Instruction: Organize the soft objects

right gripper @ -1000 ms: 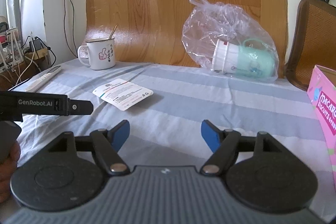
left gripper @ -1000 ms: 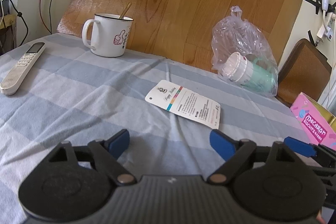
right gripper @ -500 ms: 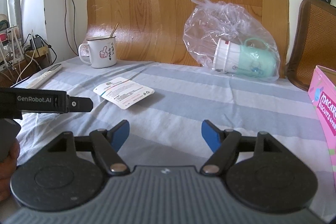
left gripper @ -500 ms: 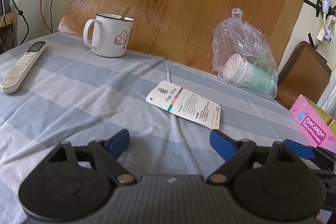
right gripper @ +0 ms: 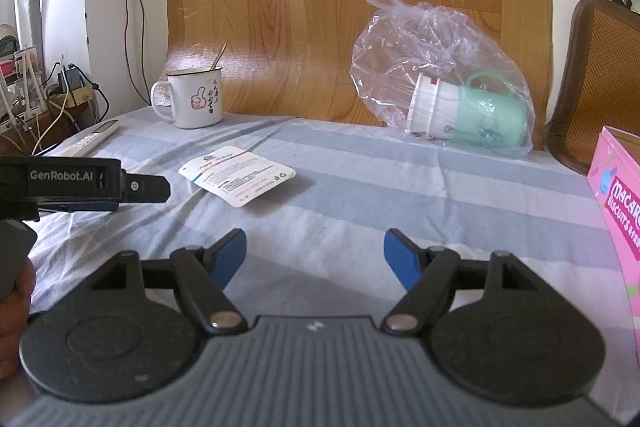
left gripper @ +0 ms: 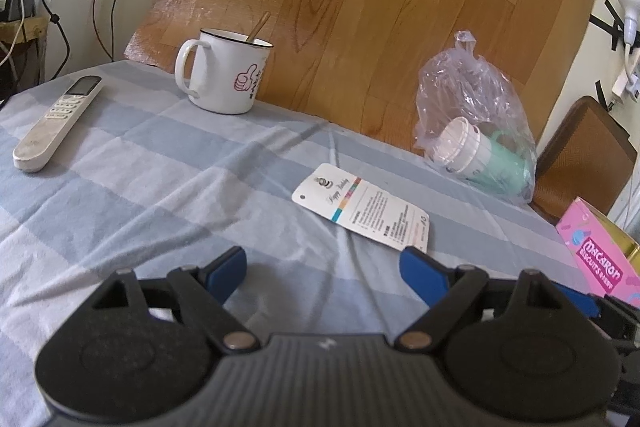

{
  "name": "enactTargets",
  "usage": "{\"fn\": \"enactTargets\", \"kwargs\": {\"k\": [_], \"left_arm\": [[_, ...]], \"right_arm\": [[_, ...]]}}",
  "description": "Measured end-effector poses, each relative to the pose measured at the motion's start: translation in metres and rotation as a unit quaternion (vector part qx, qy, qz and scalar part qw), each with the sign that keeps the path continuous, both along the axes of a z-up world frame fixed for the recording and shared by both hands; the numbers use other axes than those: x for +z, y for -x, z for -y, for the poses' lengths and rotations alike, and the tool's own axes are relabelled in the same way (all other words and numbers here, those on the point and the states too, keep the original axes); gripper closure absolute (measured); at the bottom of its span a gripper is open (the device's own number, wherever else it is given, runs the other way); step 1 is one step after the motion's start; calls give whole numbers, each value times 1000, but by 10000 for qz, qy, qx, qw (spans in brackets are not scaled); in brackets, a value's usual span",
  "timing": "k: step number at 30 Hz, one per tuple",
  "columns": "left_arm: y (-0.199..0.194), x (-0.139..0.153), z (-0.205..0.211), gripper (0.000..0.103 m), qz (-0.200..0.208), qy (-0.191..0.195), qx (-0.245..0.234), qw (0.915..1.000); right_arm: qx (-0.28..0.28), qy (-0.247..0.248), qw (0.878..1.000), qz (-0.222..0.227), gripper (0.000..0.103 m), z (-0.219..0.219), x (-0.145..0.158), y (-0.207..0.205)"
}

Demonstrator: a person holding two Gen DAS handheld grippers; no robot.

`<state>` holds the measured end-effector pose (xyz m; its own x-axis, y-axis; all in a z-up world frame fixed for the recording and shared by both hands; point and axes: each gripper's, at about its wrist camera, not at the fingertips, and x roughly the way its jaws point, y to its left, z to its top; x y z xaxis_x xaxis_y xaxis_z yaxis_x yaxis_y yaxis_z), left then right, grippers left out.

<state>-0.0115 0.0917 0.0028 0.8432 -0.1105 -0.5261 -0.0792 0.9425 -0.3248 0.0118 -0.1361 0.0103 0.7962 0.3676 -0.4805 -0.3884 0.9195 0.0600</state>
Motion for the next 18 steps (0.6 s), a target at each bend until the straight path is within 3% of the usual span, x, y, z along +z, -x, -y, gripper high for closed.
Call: {"fn": "enactTargets", "kwargs": {"k": [18], "left_arm": [[-1, -1, 2, 16, -24, -18, -69, 10000]], "right_arm": [[-24, 23, 10000, 3, 25, -3, 0, 0]]}}
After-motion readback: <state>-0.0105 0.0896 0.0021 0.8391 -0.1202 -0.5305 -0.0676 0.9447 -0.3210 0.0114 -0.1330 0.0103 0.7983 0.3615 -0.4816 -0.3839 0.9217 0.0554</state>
